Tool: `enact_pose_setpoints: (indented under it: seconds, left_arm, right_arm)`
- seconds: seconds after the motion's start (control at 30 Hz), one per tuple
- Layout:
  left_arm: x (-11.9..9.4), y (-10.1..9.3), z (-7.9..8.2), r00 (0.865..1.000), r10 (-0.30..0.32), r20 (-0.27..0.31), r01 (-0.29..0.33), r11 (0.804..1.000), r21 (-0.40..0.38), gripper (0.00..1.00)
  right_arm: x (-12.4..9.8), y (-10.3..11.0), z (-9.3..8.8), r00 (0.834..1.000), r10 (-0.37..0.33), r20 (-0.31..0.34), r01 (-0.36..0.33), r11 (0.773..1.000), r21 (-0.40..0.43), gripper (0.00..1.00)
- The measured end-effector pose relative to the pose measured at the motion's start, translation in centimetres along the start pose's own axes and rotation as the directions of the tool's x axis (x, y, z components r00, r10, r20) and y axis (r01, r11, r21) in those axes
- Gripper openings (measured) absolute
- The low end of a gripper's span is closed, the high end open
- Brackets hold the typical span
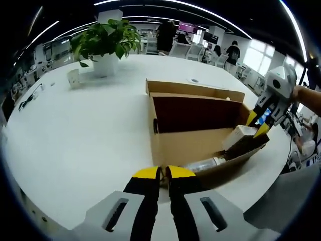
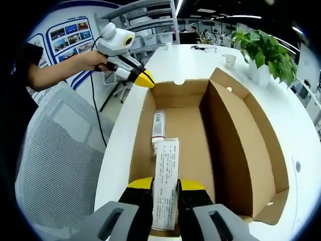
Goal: Operate the shoe box by opening the lid, removing the specified soft item, and placing it in the target area until the item is outside and the box remains undamaged.
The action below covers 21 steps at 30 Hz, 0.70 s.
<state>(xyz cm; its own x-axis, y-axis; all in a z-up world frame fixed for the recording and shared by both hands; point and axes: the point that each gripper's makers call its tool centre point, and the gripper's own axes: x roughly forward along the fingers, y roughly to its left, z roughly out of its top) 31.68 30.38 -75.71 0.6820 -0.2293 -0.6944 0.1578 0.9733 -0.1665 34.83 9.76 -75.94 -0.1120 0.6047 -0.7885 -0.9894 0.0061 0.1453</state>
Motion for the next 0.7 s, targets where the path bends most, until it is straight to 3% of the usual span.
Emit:
enact_pose_setpoints:
  seconds: [0.43, 0.7]
  left_arm:
    - [0.0, 0.1, 0.0, 1.000, 0.017, -0.006, -0.017, 0.999, -0.035, 0.03]
    - [-0.1, 0.1, 0.0, 0.999, 0.030, -0.014, -0.031, 0.998, -0.052, 0.02]
  right_arm:
    - [-4.1, -1.4, 2.4, 0.994, -0.073, 0.081, 0.078, 0.995, -0.065, 0.13]
    - [-6.9, -2.2, 3.0, 0.989, -0.107, 0.106, 0.116, 0.989, -0.089, 0.13]
